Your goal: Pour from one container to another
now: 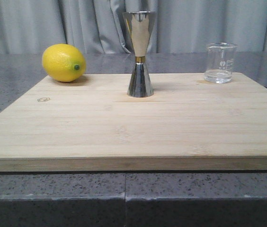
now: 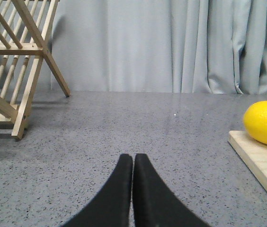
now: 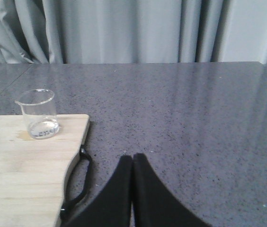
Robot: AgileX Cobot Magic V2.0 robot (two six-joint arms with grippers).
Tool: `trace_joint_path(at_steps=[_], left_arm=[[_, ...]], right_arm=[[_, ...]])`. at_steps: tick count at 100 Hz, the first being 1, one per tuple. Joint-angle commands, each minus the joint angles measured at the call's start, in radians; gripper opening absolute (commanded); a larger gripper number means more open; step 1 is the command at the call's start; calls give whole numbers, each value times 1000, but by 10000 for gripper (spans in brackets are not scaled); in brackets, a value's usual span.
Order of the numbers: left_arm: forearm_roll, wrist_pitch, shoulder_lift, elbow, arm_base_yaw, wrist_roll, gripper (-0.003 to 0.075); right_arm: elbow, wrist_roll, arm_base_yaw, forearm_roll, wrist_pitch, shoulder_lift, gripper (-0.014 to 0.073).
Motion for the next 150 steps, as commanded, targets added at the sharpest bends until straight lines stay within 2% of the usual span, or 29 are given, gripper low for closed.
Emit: trace_joint_path(at_steps=[1,22,38,93,111,150], left_arm=[[-8,-73,-21,28,3,1,-19],[-8,-73,-21,28,3,1,-19],[-8,-73,-21,28,3,1,-19],[-8,-73,-21,28,3,1,-19],[-8,-73,-21,28,3,1,-19],[-8,-73,-21,28,3,1,-19]], right_arm=[[45,-1,-15,13,-138,-50,-57],[188,-1,-15,13,-265,-144,-57],[259,-1,-15,13,-355,-144,-57],[257,-1,-15,18,-352,-144,-57],[257,-144,-15,107,-362,-144,-57],[257,-144,-15,109,-376,-144,-57]])
